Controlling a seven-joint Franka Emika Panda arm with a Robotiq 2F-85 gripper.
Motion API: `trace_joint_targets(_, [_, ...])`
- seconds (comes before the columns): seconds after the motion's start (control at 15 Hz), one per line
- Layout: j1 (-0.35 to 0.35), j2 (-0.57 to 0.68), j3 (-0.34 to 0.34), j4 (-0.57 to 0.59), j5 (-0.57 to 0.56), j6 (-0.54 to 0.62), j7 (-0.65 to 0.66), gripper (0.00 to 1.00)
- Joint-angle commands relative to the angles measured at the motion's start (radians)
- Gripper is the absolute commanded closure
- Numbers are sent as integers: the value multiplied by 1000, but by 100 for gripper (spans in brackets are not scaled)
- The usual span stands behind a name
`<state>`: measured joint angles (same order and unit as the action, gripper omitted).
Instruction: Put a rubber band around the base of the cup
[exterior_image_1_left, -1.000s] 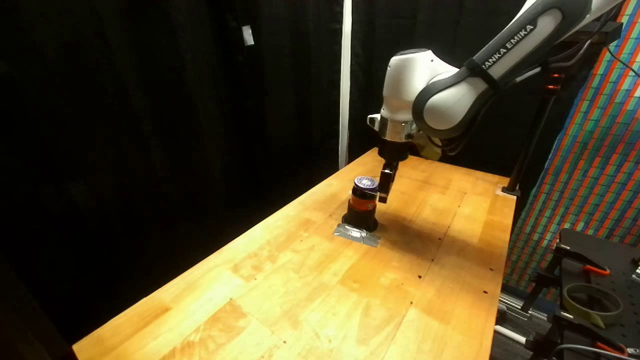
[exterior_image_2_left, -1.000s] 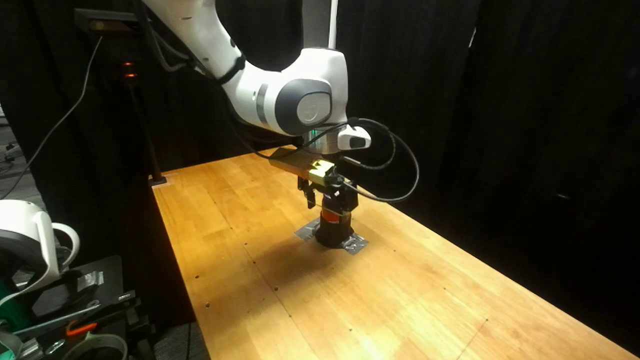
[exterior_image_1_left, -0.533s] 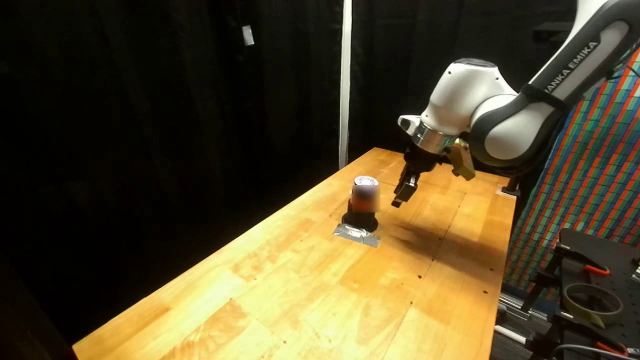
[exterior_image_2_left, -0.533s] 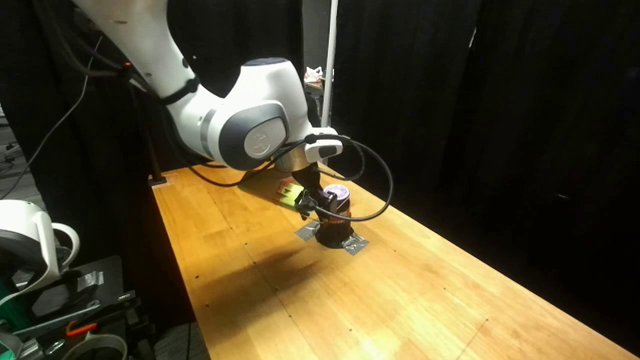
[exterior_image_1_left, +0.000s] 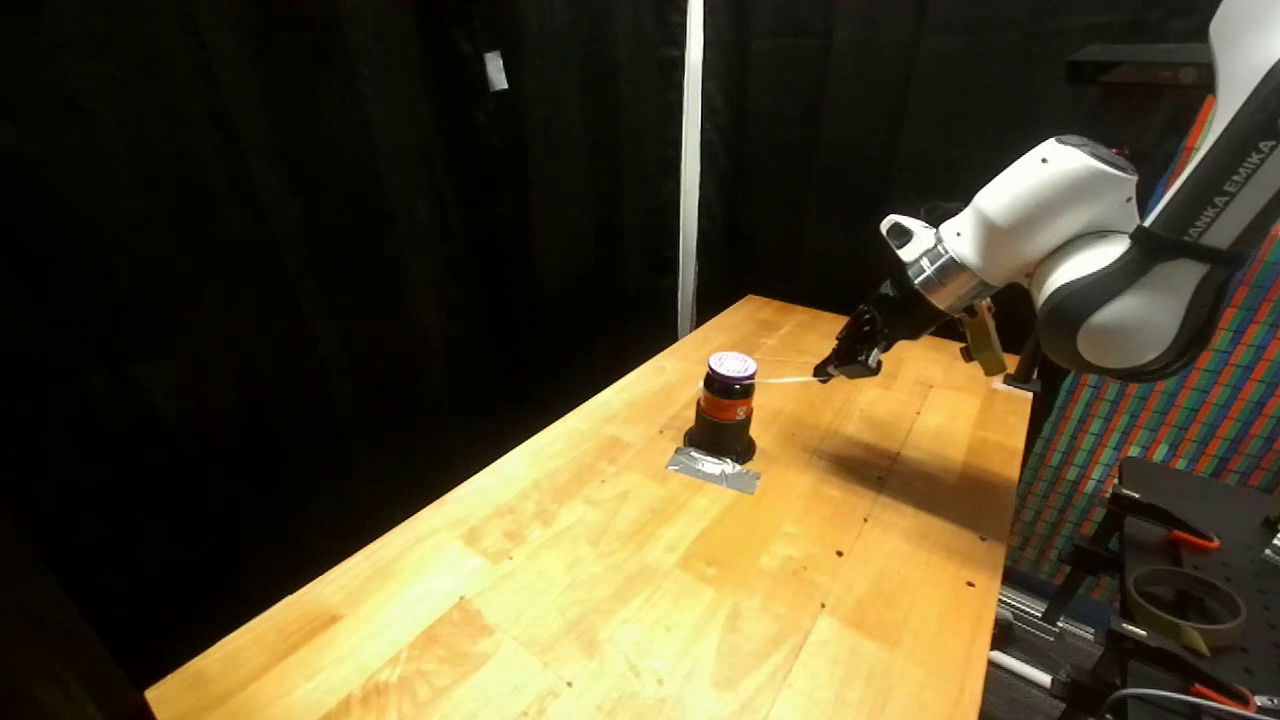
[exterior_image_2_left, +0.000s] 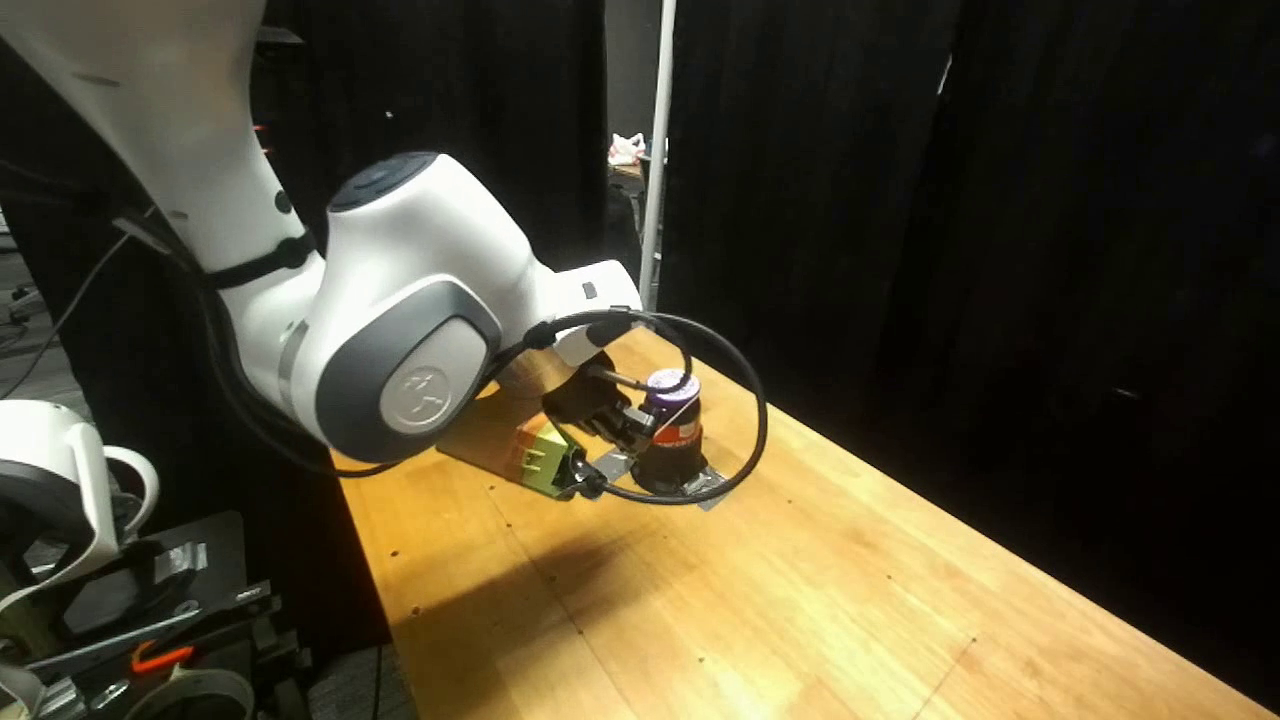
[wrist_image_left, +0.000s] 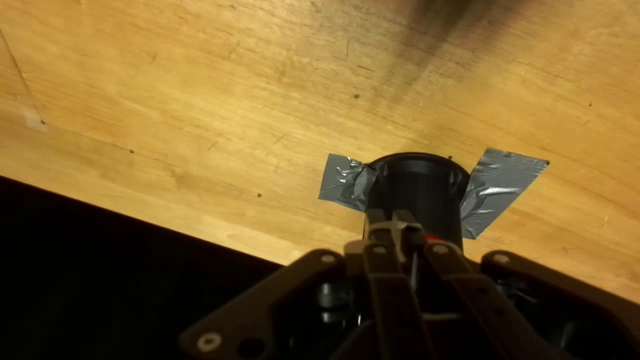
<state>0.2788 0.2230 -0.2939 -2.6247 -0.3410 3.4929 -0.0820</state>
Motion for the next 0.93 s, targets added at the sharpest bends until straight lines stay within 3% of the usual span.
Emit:
trace_joint_targets(0.0, [44,17,-29,-89,41,187,-49,89])
trace_joint_targets(0.07, [40,31,-20,-101,31,240,-47,89])
trace_joint_targets(0.13, [-66,38,102,-113,74,285,-101,88])
trace_joint_targets(0.33, [-132,105,184,-115,71,444,-106,89])
trace_joint_targets(0.6, [-179,193,239,-101,94,619,-139,88])
trace_joint_targets(0.87, [-155,251,249,-86,203,746,-216,89])
